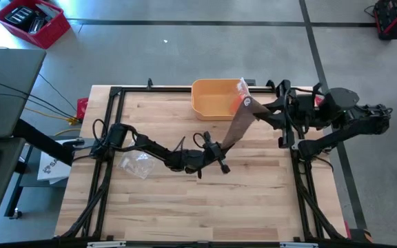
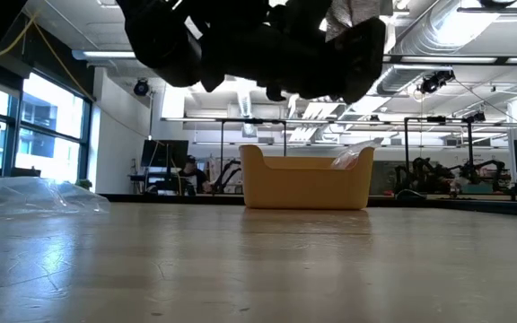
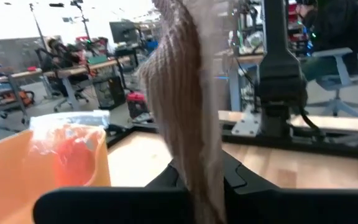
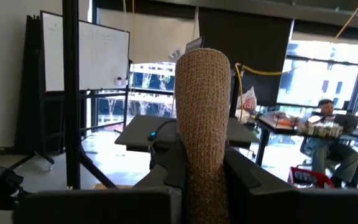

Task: Roll bandage
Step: Roll the brown bandage

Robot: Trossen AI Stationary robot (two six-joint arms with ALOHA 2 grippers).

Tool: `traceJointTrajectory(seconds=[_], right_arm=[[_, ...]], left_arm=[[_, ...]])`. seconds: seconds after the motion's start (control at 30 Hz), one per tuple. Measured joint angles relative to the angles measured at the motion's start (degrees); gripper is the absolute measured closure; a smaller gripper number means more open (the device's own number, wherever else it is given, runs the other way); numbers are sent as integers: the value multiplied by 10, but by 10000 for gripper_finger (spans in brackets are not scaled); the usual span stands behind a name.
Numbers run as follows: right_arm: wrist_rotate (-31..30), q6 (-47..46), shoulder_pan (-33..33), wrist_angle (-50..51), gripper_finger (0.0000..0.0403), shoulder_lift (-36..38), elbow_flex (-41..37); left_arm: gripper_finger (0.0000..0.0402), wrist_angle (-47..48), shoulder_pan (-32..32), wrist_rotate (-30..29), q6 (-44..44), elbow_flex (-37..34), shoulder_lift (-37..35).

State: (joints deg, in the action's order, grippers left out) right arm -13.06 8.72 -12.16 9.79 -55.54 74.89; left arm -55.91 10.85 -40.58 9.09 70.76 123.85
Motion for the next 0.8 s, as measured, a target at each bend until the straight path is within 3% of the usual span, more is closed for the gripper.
traceJointTrajectory(seconds=[0.33,0.63,0.8], right_arm=[[-1,36,0,-27,363,5,0],[-98,137,0,-68,363,13,0],[-134,139,2,-22,363,9,0]], left_arm=[[397,65,-1,99,-54,0,0],[397,141,-4,326,-201,0,0],[397,168,11,381,-255,0,0]])
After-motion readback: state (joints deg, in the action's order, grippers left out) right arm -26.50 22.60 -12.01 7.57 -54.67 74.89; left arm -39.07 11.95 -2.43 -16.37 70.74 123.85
